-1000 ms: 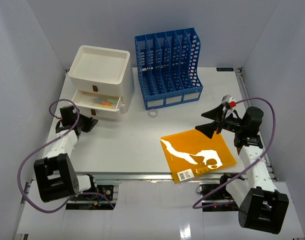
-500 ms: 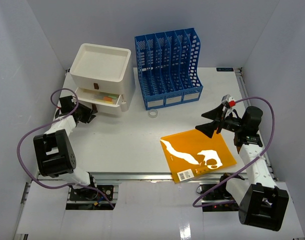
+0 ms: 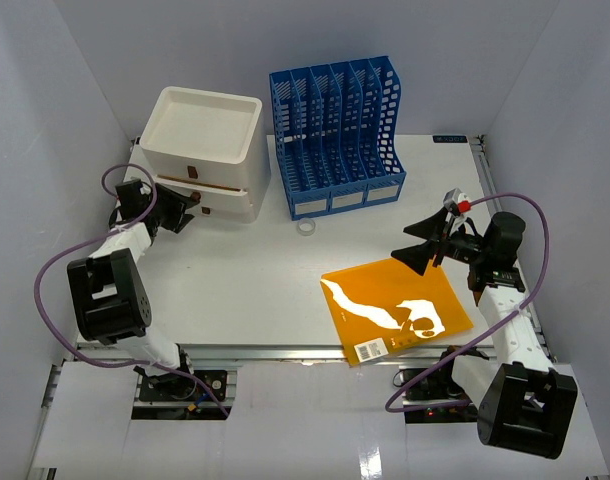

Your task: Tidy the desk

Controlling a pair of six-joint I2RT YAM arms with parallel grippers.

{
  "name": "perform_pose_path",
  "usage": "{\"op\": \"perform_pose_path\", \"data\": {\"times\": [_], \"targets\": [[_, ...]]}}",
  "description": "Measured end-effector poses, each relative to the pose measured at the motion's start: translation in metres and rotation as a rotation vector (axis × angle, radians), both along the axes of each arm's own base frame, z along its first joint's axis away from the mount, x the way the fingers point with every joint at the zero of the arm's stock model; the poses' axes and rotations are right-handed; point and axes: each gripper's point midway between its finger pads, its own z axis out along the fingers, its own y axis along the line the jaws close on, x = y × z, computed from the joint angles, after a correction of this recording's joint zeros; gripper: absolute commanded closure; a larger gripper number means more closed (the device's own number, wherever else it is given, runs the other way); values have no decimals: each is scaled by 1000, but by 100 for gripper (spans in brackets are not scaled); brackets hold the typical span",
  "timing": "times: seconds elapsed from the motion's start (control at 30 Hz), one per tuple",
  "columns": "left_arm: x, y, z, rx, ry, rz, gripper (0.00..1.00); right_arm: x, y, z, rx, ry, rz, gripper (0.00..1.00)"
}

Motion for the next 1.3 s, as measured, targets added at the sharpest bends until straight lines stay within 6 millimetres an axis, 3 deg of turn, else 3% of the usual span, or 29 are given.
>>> {"op": "perform_pose_path", "data": {"times": [0.33, 0.5, 0.77, 1.07, 1.3], "targets": [[23, -6, -6, -63, -25, -40, 39, 2, -3, 0, 0, 0, -13, 10], [25, -9, 3, -67, -71, -59, 30, 2, -4, 0, 0, 0, -17, 10], [7, -19, 13, -50, -174, -118, 26, 3, -5, 0, 0, 2, -19, 10], [-34, -30, -7, -27, -218, -190, 26, 3, -6, 0, 0, 2, -25, 10], [-27, -23, -20, 141, -268, -287, 27, 4, -8, 0, 0, 2, -32, 10]]}}
